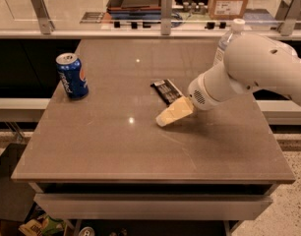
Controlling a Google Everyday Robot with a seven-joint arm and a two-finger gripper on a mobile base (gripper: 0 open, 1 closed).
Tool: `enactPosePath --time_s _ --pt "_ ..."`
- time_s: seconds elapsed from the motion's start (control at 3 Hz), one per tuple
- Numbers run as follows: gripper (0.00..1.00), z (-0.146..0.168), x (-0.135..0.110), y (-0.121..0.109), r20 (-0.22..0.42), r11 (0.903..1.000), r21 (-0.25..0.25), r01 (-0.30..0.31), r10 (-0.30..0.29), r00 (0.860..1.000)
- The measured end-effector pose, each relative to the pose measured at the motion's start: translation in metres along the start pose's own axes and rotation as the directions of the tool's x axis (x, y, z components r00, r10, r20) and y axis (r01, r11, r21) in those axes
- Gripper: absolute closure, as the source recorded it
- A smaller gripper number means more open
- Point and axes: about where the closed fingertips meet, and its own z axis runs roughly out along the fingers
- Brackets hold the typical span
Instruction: Pick rxbar chocolate
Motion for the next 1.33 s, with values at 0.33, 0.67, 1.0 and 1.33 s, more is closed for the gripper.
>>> enactPosePath --time_s 0.33,0.67,1.0,1.33 --pt "0.0 0.0 0.0 0.0 0.0 1.0 0.0 0.0 0.0 1.0" --pt "0.0 0.006 -0.009 0.001 -0.003 0.9998 -0.008 -0.02 0.02 1.0" --pt "0.0 0.006 -0.009 0.001 -0.003 0.9998 -0.008 -0.02 0.02 1.0" --pt "0.0 0.011 -0.025 0.003 0.004 0.9997 0.001 -0.025 0.025 1.0"
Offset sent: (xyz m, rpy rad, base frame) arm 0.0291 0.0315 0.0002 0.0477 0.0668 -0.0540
